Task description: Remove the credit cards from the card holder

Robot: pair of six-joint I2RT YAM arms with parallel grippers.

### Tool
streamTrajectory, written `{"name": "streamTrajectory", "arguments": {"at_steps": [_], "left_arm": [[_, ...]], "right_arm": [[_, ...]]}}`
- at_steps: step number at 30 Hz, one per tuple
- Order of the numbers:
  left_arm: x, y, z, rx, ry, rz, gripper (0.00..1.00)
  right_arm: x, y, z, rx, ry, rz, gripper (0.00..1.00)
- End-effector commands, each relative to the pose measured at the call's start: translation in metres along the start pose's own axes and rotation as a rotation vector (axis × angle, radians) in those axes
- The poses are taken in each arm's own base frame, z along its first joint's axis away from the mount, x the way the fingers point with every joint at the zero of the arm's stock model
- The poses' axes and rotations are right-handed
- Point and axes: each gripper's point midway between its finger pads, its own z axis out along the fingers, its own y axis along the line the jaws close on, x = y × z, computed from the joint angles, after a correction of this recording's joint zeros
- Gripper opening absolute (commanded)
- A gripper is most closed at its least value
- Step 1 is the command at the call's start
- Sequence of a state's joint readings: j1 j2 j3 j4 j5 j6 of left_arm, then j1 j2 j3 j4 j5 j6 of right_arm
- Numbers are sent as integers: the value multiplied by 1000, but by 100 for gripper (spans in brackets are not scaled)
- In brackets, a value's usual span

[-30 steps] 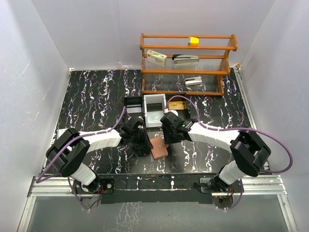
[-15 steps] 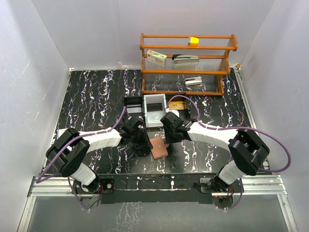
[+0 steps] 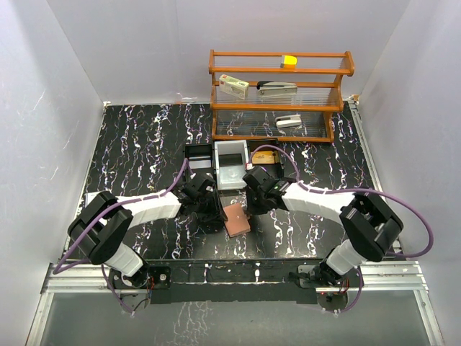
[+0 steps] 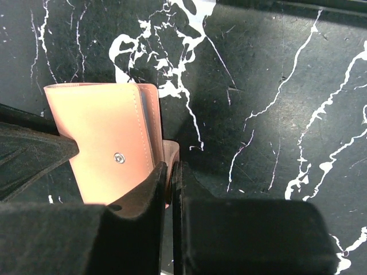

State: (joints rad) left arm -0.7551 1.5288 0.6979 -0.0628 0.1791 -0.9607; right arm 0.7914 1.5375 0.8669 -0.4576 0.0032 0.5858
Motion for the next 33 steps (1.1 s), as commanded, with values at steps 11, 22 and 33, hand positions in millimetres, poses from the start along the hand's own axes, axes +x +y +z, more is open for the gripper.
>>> {"name": "streamTrajectory", "arguments": {"at_steps": [11,22,33], "left_arm": [[-34,-14,-41,-79,-192,62,69],[-21,-33,-35,-61,-162,86,76],[-17,-27,-24,-127,-118,97,70]], "right_arm": [[-34,33,-36,-182,-161,102,0],[-35,58,-51,-362,-199,271,0],[-29,60,-53,-396,-190,297,0]]}}
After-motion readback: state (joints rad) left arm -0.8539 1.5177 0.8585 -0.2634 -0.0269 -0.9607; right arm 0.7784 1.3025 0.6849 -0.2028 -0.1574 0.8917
